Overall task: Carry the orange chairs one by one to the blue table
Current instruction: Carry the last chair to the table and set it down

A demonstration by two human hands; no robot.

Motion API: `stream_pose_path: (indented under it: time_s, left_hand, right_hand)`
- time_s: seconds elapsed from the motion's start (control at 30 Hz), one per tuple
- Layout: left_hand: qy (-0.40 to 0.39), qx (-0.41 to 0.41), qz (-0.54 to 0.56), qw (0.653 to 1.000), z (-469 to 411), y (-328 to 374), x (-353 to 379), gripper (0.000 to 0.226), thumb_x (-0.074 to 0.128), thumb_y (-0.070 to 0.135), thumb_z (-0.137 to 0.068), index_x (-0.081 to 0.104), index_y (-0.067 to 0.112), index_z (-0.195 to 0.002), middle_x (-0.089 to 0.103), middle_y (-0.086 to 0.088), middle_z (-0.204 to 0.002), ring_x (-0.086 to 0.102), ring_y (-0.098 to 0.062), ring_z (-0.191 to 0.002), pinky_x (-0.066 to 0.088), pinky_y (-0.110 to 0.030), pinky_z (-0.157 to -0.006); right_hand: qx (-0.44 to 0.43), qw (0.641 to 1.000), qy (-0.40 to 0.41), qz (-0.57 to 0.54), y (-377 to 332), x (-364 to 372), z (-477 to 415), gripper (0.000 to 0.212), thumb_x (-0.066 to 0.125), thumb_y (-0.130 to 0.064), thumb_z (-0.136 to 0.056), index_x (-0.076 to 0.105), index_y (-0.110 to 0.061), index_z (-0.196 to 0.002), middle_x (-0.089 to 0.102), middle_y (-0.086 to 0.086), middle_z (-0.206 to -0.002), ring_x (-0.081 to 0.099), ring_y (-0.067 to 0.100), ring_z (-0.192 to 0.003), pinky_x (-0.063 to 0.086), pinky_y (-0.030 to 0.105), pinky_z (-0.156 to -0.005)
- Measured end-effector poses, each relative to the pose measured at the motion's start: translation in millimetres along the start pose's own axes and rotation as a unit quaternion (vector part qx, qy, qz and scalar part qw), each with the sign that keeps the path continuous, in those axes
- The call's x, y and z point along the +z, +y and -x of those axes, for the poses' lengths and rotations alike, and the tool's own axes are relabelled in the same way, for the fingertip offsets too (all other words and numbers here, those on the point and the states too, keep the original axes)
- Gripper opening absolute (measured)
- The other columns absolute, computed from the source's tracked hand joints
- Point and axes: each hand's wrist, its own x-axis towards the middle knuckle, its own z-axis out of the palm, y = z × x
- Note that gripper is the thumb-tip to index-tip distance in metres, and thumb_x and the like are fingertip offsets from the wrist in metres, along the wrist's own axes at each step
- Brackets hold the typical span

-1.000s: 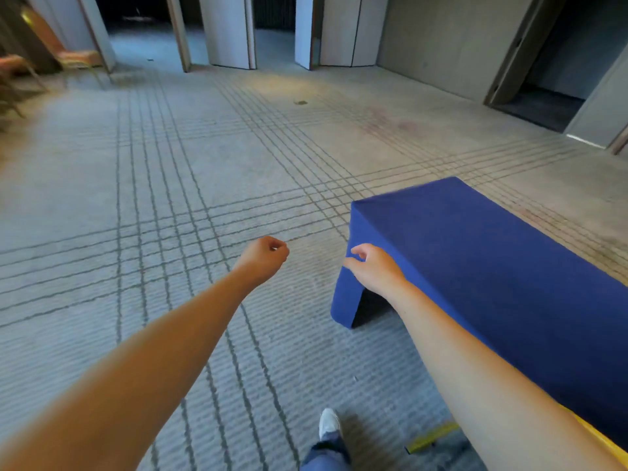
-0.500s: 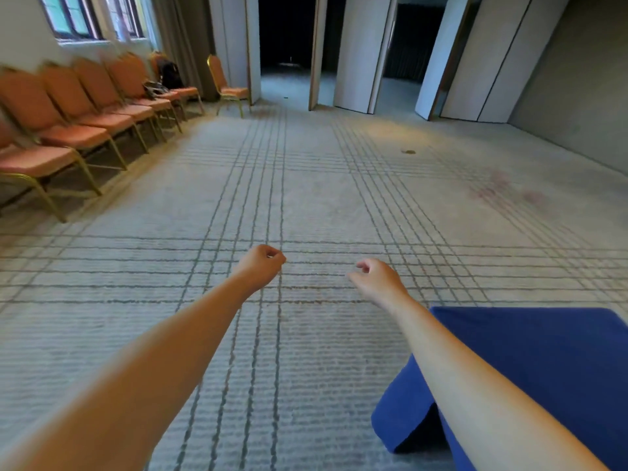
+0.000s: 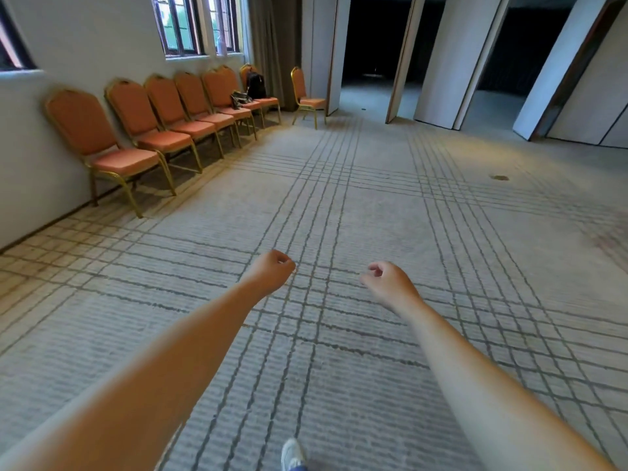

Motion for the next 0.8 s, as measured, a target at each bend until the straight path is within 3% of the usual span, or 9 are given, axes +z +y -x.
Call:
stream_pose_path:
  time_s: [0.1,0.2,0.53,0.6,0.7,0.8]
  left_hand:
    - [0.003,0.010,-0.006,1.000,-76.8,15.7,-5.9,0.024,0.051,0.028,-0.092,0.054,0.024,-0.069,0.056,-0.003,-0.066,0.056,-0.020,-0.064,0.036,-0.027,-0.059]
    - [0.013,0.016,-0.001,1.000,-153.3,39.6,-14.5,0.019,0.052,0.030,-0.093,0.058,0.016,-0.081,0.060,-0.007,-0.077,0.058,-0.022,-0.072,0.041,-0.029,-0.066]
    - [0.017,-0.003,-0.010,1.000,-350.5,67.7,-22.8,0.018,0.052,0.027,-0.093,0.056,0.018,-0.078,0.058,-0.006,-0.078,0.055,-0.019,-0.071,0.040,-0.028,-0.063]
    - [0.025,-0.007,-0.016,1.000,-394.9,70.5,-22.7,0.018,0.052,0.028,-0.093,0.056,0.019,-0.078,0.059,-0.005,-0.079,0.056,-0.020,-0.072,0.040,-0.029,-0.067]
    - [0.037,-0.010,-0.016,0.999,-471.0,84.3,-23.1,0.016,0.052,0.030,-0.094,0.058,0.019,-0.084,0.061,-0.005,-0.082,0.059,-0.022,-0.076,0.044,-0.030,-0.072]
    - [0.051,0.000,-0.004,0.999,-551.5,113.2,-29.5,0.013,0.052,0.027,-0.095,0.055,0.019,-0.085,0.059,-0.006,-0.081,0.058,-0.022,-0.076,0.042,-0.029,-0.070]
  right_hand:
    - [-0.009,1.000,0.004,0.002,-15.4,-12.1,-74.4,0.052,0.056,-0.037,-0.093,0.048,-0.015,-0.139,0.050,0.005,-0.140,0.053,0.022,-0.121,0.043,0.033,-0.094]
    - [-0.017,1.000,0.009,0.012,-32.8,-26.9,-147.5,0.053,0.056,-0.038,-0.093,0.047,-0.015,-0.140,0.050,0.005,-0.141,0.053,0.022,-0.120,0.043,0.033,-0.094]
    - [-0.018,0.999,-0.022,0.016,-71.5,-43.4,-353.7,0.054,0.053,-0.039,-0.095,0.042,-0.016,-0.144,0.050,0.004,-0.138,0.053,0.011,-0.083,0.045,0.033,-0.085]
    - [-0.025,0.999,-0.023,0.017,-77.2,-44.0,-401.7,0.055,0.053,-0.039,-0.095,0.043,-0.016,-0.144,0.052,0.003,-0.132,0.055,0.016,-0.095,0.045,0.034,-0.090]
    - [-0.038,0.999,-0.023,0.017,-87.9,-52.3,-481.7,0.055,0.054,-0.039,-0.093,0.044,-0.016,-0.143,0.048,0.004,-0.142,0.054,0.021,-0.115,0.041,0.031,-0.091]
    - [-0.059,0.998,-0.019,0.019,-100.9,-75.5,-567.9,0.056,0.056,-0.039,-0.093,0.046,-0.015,-0.142,0.048,0.006,-0.144,0.053,0.021,-0.121,0.040,0.030,-0.088]
